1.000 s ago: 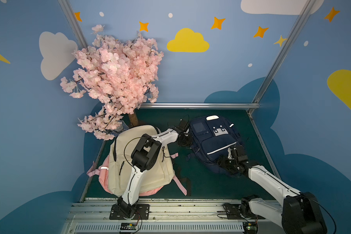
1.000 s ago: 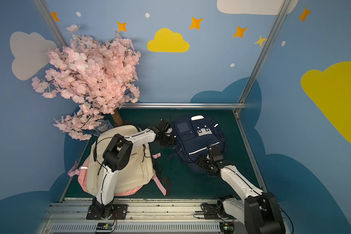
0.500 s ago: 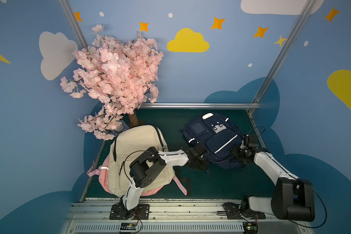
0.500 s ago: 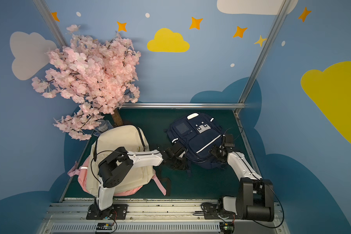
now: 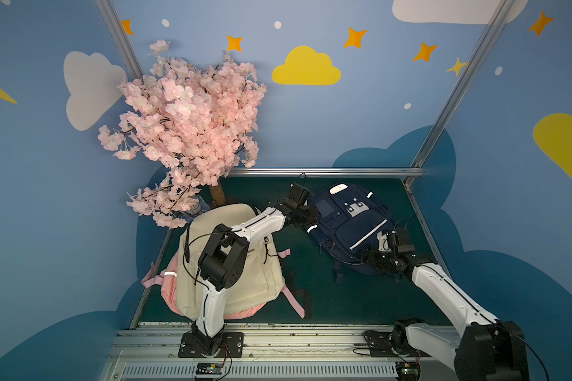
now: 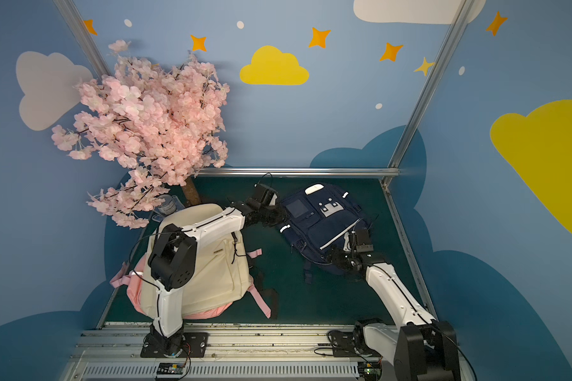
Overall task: Zip up the backpack
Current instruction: Adjust the backpack at the center of the board, then zip the zipper on the backpack.
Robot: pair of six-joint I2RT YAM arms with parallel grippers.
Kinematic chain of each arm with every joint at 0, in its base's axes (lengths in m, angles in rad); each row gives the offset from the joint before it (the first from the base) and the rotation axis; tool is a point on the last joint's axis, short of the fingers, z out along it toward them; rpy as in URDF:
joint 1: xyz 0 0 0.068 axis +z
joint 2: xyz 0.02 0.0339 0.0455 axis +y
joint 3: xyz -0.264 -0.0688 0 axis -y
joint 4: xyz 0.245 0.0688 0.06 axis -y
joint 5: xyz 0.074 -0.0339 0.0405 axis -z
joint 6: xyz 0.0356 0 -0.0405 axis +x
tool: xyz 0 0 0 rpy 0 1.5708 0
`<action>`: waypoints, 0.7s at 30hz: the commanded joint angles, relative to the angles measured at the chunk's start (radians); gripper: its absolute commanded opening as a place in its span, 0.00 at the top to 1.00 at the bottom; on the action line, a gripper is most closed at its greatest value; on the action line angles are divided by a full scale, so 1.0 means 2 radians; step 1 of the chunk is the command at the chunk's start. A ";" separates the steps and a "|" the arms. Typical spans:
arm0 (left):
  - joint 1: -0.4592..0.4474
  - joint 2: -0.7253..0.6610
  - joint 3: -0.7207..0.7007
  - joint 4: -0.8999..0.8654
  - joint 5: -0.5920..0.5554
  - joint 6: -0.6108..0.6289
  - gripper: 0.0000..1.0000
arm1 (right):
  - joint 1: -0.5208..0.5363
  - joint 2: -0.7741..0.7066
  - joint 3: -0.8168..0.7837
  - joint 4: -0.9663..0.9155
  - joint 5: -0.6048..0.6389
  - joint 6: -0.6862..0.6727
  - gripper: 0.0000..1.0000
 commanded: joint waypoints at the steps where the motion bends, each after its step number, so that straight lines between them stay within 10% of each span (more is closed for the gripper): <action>1: 0.007 0.044 0.040 -0.050 0.003 0.006 0.49 | 0.030 -0.013 -0.007 0.022 -0.014 0.022 0.28; 12: 0.010 0.132 0.126 -0.088 -0.017 0.002 0.46 | 0.138 0.044 -0.006 0.095 -0.011 0.048 0.32; 21: 0.006 0.161 0.153 -0.075 -0.024 0.010 0.73 | 0.139 0.091 0.012 0.114 -0.015 0.045 0.41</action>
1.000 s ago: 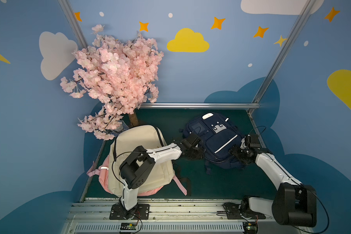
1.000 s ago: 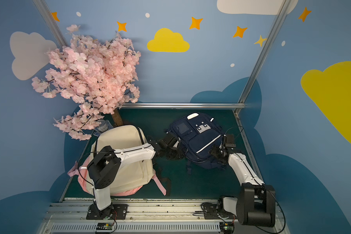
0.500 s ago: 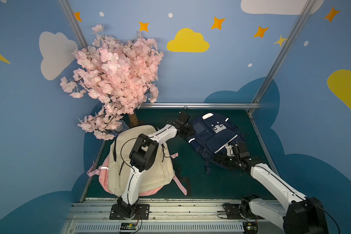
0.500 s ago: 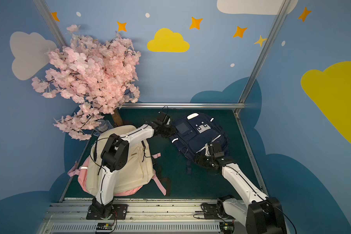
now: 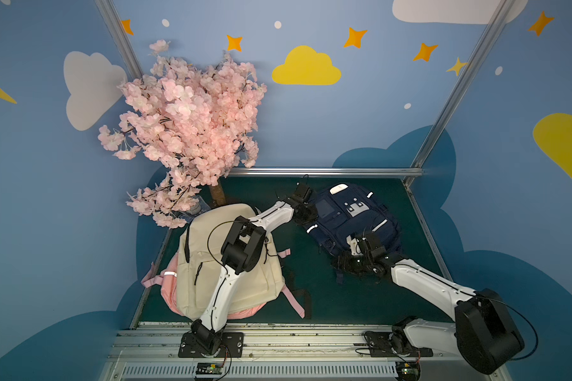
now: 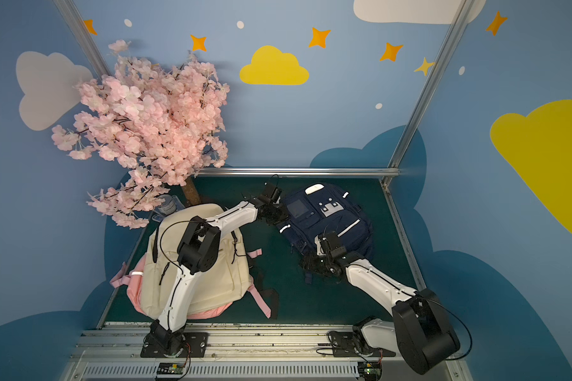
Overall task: Zip up the backpack
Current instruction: Zip the zipper on the backpack.
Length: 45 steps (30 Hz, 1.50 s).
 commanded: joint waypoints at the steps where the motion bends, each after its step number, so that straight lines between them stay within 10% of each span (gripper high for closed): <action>1: -0.005 0.018 0.008 -0.002 -0.010 0.011 0.76 | -0.005 0.004 0.019 0.009 0.000 -0.002 0.42; 8: -0.018 -0.012 -0.035 0.019 -0.031 0.000 0.97 | -0.015 -0.007 0.038 0.017 0.004 0.005 0.45; 20: -0.067 -0.137 -0.159 0.075 -0.073 -0.042 0.97 | -0.018 0.046 0.028 0.050 0.060 0.038 0.56; 45: -0.071 -0.140 -0.189 0.089 -0.076 -0.049 0.97 | 0.013 0.124 0.039 0.056 0.136 0.025 0.76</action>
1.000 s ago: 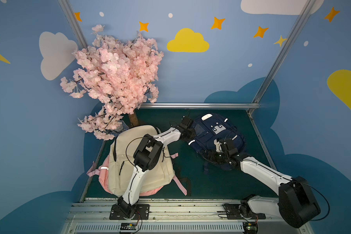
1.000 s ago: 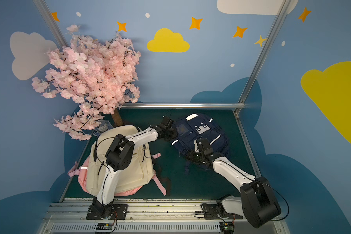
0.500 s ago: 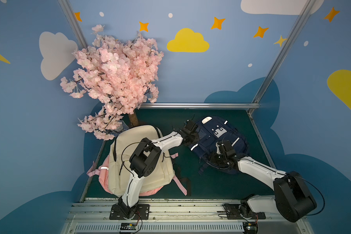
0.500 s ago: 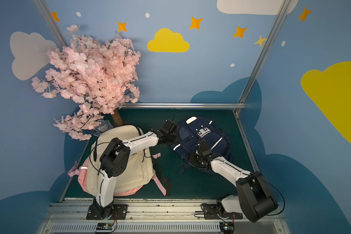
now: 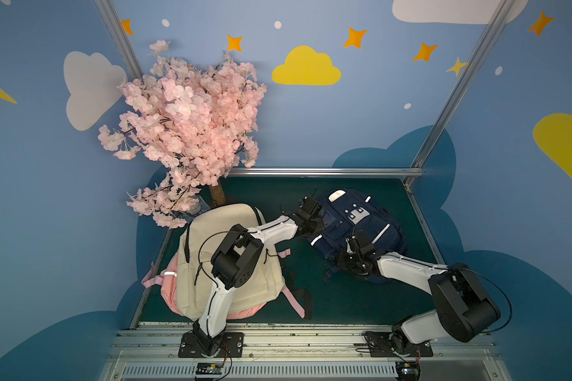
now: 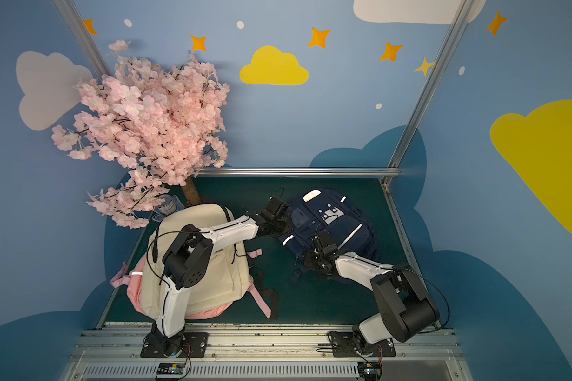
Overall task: Zip up the backpack
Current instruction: Zip the zipper on the backpack.
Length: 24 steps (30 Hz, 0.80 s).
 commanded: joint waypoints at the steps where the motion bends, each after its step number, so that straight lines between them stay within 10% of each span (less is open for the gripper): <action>1: -0.005 -0.019 -0.011 -0.004 0.008 0.008 0.97 | 0.001 0.020 0.023 -0.016 0.043 -0.013 0.79; 7: 0.005 -0.016 -0.004 -0.011 0.004 0.018 0.97 | 0.011 -0.019 0.018 -0.055 0.072 -0.022 1.00; 24: 0.055 0.034 0.098 -0.066 0.000 0.080 0.97 | 0.020 -0.189 -0.075 -0.180 0.084 -0.010 1.00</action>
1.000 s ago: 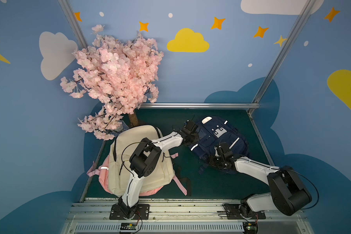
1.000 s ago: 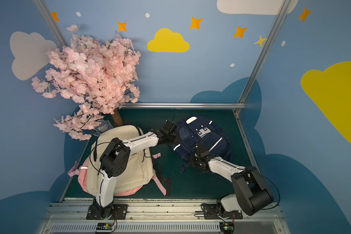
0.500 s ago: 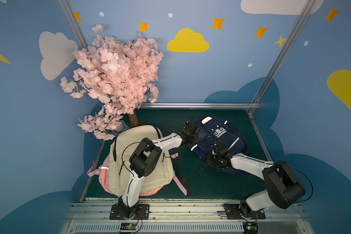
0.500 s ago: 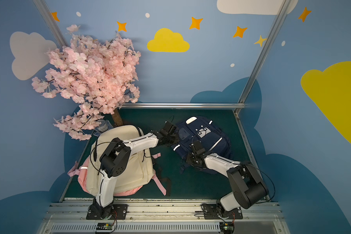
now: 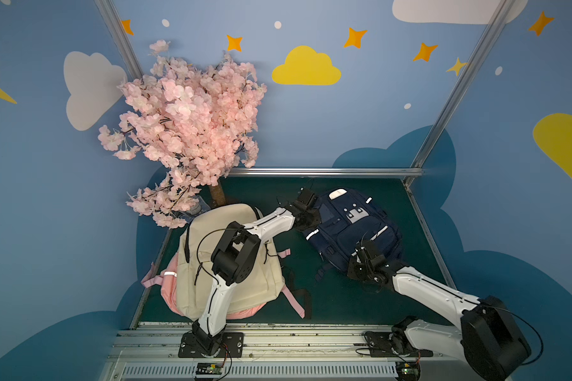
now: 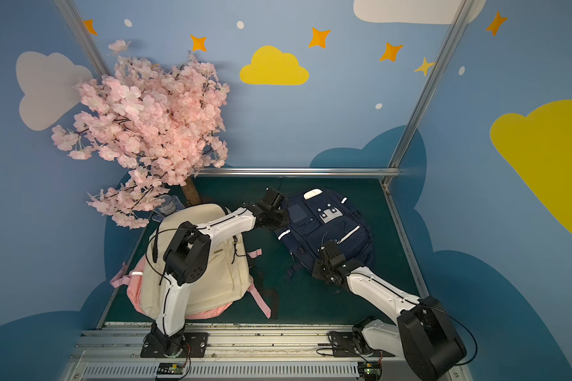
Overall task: Zip up the backpack
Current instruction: Zip the zipper on the backpack.
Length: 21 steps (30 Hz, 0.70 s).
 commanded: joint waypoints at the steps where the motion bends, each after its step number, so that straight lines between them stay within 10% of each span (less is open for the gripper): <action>1: 0.020 0.017 0.038 -0.006 -0.015 0.026 0.97 | 0.002 -0.032 -0.013 -0.065 0.011 0.009 1.00; 5: 0.011 0.035 0.075 -0.033 0.012 0.033 0.92 | 0.004 -0.037 -0.002 -0.019 -0.029 0.007 1.00; 12: -0.019 -0.051 -0.039 -0.011 0.037 0.006 0.47 | 0.018 -0.006 0.063 0.010 -0.052 -0.007 1.00; 21: -0.048 -0.153 -0.210 0.127 0.082 -0.076 0.41 | 0.075 0.023 0.118 0.018 -0.030 -0.035 1.00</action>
